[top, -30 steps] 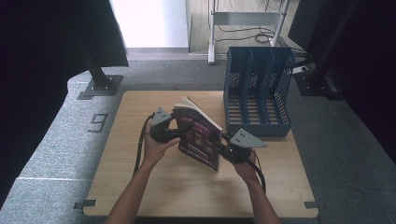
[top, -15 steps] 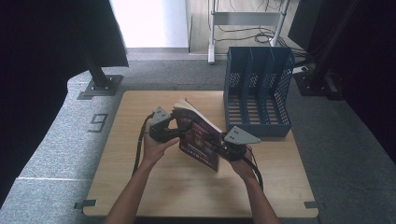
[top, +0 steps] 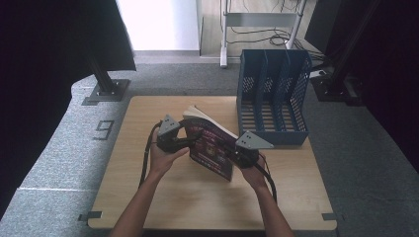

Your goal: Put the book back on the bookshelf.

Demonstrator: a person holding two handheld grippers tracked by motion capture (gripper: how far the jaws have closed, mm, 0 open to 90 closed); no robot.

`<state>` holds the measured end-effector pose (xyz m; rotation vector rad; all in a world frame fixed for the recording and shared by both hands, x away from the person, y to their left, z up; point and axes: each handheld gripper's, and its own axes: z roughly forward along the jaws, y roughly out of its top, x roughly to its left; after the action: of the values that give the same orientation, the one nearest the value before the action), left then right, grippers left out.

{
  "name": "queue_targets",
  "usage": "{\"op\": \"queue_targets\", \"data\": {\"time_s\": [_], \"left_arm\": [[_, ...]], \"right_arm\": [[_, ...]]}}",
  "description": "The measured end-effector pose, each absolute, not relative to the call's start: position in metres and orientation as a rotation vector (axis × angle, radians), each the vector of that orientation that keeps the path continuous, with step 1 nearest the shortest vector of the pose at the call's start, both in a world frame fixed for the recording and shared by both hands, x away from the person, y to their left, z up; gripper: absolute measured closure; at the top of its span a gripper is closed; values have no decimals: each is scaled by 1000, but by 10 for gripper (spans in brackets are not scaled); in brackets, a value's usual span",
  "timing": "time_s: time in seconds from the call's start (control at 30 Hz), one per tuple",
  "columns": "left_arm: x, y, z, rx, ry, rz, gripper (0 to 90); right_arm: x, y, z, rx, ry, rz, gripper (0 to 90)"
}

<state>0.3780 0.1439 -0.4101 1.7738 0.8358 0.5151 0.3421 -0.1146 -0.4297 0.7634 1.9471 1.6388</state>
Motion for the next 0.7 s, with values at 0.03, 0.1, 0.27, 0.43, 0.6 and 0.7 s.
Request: {"op": "queue_targets", "data": {"time_s": [0.03, 0.1, 0.27, 0.43, 0.6, 0.7], "left_arm": [[378, 145, -411, 1772, 841, 515, 258], [376, 148, -413, 1772, 850, 513, 257], [371, 157, -423, 1783, 880, 504, 253], [360, 169, -435, 1765, 913, 491, 253], [347, 178, -457, 1749, 959, 481, 264], [341, 182, -468, 1761, 974, 475, 261]], "right_arm": [[342, -114, -430, 762, 1947, 1640, 812], [341, -114, -430, 760, 1945, 1643, 813], [340, -114, -430, 774, 1934, 1651, 814], [339, -113, -430, 789, 1928, 1648, 815], [338, -112, -430, 815, 1919, 1662, 815], [338, -111, -430, 837, 1908, 1670, 816]]}}
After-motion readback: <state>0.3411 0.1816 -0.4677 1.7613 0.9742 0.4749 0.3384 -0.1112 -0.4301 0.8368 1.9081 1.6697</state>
